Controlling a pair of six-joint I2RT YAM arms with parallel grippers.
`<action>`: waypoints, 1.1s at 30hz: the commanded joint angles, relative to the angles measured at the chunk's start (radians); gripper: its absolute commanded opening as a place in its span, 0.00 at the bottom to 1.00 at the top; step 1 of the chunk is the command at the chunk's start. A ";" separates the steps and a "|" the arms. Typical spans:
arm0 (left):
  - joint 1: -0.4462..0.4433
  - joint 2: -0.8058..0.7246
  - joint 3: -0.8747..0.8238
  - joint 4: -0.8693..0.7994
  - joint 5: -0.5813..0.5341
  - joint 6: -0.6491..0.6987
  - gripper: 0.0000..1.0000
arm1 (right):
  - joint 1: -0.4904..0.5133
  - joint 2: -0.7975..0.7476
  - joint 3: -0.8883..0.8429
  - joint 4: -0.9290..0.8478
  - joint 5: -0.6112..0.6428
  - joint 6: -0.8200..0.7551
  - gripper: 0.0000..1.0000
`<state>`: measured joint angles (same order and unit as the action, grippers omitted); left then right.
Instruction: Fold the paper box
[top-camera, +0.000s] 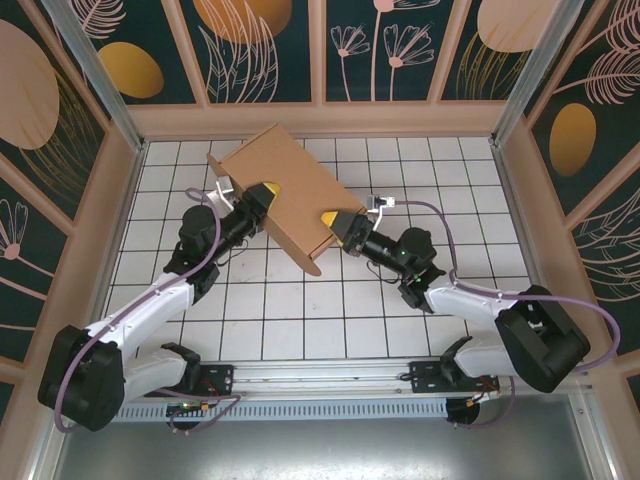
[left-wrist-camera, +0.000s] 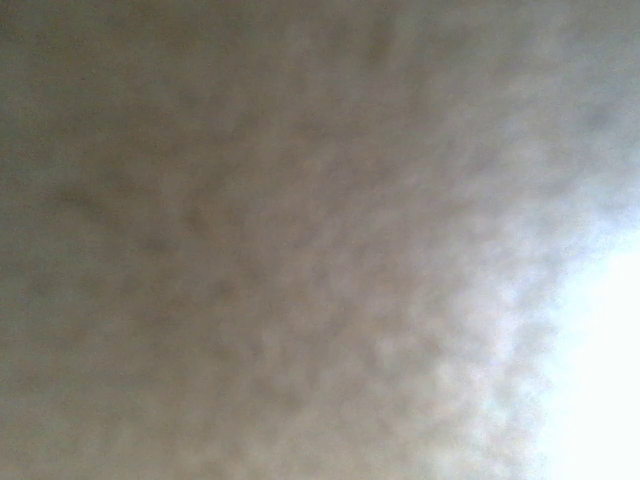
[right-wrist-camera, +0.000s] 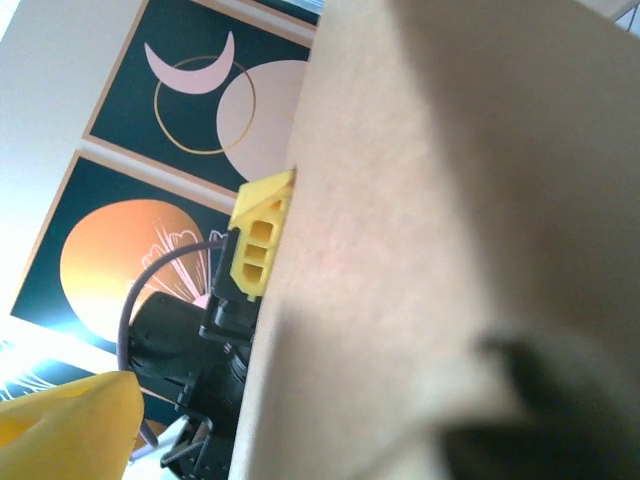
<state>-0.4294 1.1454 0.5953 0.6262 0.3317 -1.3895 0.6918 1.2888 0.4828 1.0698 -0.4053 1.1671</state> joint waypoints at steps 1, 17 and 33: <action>-0.006 -0.019 -0.012 0.018 -0.035 -0.005 0.43 | 0.010 -0.032 0.033 -0.019 0.105 -0.018 0.99; -0.006 -0.060 0.030 -0.075 -0.138 -0.009 0.41 | -0.108 -0.447 -0.146 -0.314 0.111 -0.388 0.36; -0.010 -0.015 0.031 -0.036 -0.057 -0.044 0.40 | -0.012 -0.245 0.033 -0.420 0.003 -0.682 0.00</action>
<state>-0.4339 1.1168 0.5987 0.5564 0.2367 -1.4063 0.6712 1.0298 0.4656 0.6197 -0.3920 0.5247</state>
